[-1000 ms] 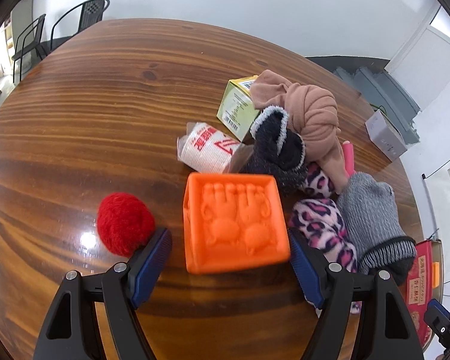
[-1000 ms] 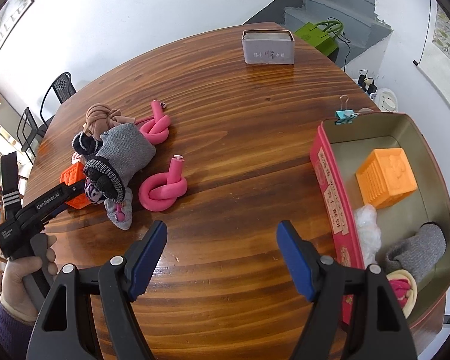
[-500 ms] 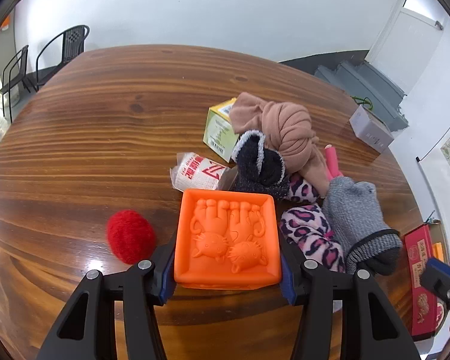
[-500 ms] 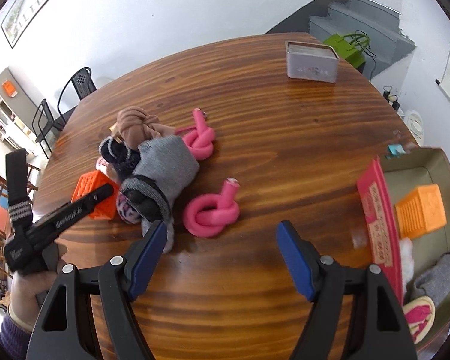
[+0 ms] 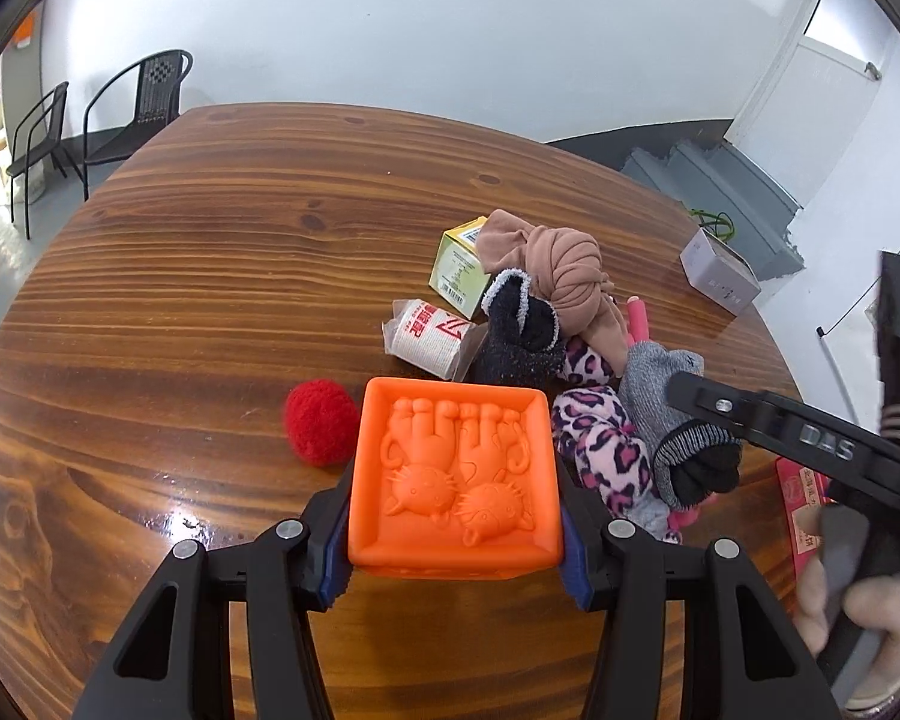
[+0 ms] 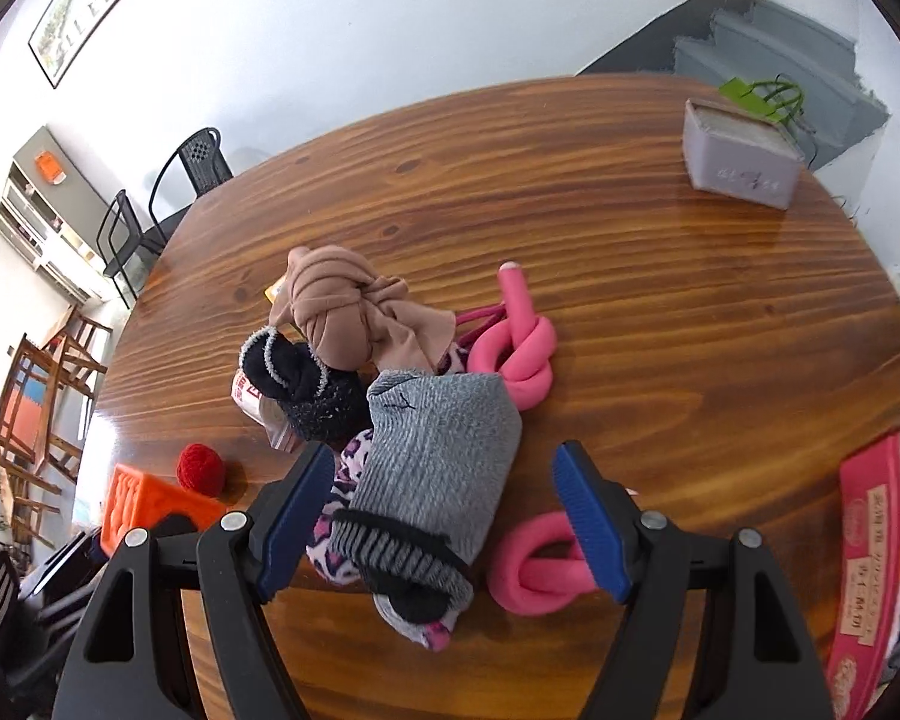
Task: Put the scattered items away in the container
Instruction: 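Lift the orange cube and grey sock toward the pink box with both tools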
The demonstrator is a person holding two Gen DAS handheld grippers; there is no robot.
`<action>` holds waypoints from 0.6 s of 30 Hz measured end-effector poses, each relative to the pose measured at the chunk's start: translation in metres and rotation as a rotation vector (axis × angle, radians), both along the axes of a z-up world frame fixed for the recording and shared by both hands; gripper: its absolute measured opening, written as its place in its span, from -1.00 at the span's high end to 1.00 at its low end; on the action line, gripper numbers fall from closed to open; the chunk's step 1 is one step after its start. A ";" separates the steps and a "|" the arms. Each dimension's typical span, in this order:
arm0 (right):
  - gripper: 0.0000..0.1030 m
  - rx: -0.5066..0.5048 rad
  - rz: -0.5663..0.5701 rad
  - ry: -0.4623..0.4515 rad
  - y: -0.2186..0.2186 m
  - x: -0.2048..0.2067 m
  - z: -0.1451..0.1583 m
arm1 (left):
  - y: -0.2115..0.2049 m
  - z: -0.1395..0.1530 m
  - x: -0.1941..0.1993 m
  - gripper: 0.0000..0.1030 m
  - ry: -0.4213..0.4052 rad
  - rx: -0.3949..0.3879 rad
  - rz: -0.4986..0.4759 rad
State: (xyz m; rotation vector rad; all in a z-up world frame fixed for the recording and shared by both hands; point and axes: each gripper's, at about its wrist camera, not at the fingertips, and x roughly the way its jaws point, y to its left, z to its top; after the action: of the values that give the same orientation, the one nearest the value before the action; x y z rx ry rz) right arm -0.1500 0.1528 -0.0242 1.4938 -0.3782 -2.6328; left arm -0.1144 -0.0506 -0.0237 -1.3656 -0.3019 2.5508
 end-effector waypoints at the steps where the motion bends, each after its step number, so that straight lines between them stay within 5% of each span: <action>1: -0.47 -0.005 0.001 -0.023 0.000 -0.004 -0.006 | 0.000 0.000 0.001 -0.07 -0.001 -0.001 0.000; 3: -0.13 -0.007 0.011 -0.059 -0.001 -0.006 -0.014 | 0.000 0.001 0.004 -0.07 -0.003 -0.001 0.001; 8: 0.29 0.028 0.021 -0.042 -0.001 0.005 -0.010 | 0.003 0.003 0.011 -0.07 -0.009 0.006 0.007; 18: 0.32 0.001 -0.012 0.045 0.034 0.044 0.027 | 0.035 0.025 0.030 -0.07 0.025 -0.003 -0.026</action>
State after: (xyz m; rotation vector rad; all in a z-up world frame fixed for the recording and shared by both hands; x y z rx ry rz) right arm -0.1058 0.1869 0.0030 1.4337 -0.3830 -2.6714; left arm -0.0849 -0.0157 0.0008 -1.3293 -0.2744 2.5459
